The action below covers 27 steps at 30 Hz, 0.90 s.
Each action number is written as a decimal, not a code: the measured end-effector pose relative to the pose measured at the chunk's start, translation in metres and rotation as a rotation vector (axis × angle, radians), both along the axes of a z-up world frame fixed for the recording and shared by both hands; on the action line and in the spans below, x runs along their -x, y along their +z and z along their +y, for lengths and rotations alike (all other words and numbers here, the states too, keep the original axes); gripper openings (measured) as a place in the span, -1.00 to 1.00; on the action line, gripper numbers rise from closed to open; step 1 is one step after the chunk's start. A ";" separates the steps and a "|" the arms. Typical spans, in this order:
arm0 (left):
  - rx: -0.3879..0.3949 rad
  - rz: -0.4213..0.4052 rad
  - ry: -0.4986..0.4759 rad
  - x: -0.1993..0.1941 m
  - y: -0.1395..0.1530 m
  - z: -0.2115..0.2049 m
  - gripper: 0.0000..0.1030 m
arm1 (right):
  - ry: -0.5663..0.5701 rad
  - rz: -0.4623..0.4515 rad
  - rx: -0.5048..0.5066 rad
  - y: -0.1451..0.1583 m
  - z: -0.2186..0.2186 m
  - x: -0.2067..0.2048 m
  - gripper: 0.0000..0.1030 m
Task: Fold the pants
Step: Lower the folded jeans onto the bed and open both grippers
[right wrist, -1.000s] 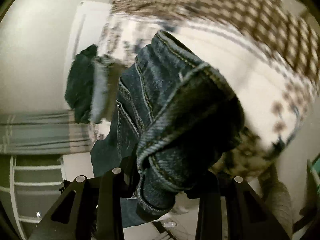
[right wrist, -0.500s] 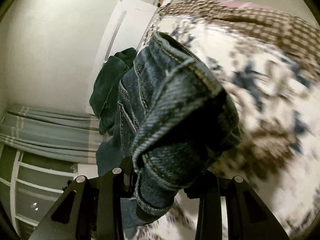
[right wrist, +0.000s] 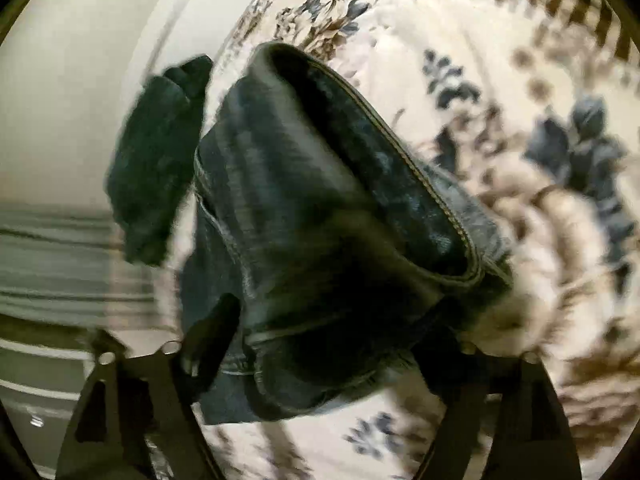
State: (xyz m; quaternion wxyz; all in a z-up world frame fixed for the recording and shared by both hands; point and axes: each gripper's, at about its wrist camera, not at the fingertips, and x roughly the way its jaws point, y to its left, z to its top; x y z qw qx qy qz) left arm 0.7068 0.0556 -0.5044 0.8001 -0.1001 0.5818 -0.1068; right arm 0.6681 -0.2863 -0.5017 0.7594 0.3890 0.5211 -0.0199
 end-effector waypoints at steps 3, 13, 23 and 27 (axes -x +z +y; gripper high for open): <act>-0.091 -0.072 -0.006 0.015 0.024 -0.008 0.92 | 0.109 0.039 0.359 0.034 0.017 -0.002 0.84; -0.220 -0.159 0.013 0.072 0.086 -0.052 0.92 | 0.277 0.020 0.768 0.127 0.060 0.041 0.87; -0.229 -0.241 0.091 0.159 0.186 -0.062 0.92 | 0.282 -0.096 0.832 0.264 0.076 0.136 0.87; -0.235 -0.306 0.117 0.207 0.239 -0.067 0.92 | 0.287 -0.158 0.831 0.322 0.075 0.184 0.87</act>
